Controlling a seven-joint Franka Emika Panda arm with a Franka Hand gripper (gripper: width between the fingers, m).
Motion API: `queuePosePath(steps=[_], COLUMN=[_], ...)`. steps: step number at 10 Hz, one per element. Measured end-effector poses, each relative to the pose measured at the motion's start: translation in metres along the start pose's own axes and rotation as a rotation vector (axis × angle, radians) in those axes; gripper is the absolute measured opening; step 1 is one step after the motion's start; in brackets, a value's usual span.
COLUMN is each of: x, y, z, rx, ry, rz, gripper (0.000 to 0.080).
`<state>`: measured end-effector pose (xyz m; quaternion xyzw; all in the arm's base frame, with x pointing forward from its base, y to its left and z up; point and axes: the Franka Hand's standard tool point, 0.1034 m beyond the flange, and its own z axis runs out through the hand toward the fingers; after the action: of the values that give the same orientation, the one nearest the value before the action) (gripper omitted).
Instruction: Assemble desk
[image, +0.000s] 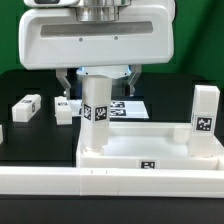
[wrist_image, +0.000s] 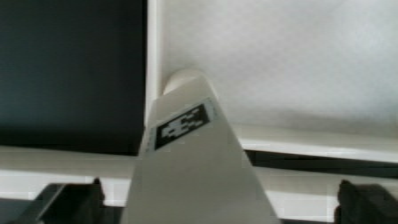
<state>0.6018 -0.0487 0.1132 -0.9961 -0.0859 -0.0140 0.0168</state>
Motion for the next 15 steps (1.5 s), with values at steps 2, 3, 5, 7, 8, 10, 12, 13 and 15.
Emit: queuePosePath(steps=[2,3,5,7,8,10,12,13,15], x=[0.0027,0.0033,0.0028,0.0028,0.0028,0.0026,0.0005,0.0005,0.0001], y=[0.0026,0.0031,0.0036,0.0038,0.0038,0.0042,0.0068,0.0072,0.0089], z=[-0.0012,-0.0013,-0.0007,-0.0007,-0.0008,-0.0007,-0.0011,-0.0009,-0.0003], rx=[-0.017,-0.018,-0.017,-0.017,-0.017,-0.016,0.005,0.008,0.011], ry=[0.013,0.015,0.015,0.015,0.015,0.015,0.011,0.014,0.017], rz=[-0.138,-0.188,-0.178,-0.178,-0.166,-0.157,-0.008,0.104,0.299], gripper=[0.0648,0.0611,0.0437,0.0285,0.0285,0.0288,0.0288,0.0288,0.0289])
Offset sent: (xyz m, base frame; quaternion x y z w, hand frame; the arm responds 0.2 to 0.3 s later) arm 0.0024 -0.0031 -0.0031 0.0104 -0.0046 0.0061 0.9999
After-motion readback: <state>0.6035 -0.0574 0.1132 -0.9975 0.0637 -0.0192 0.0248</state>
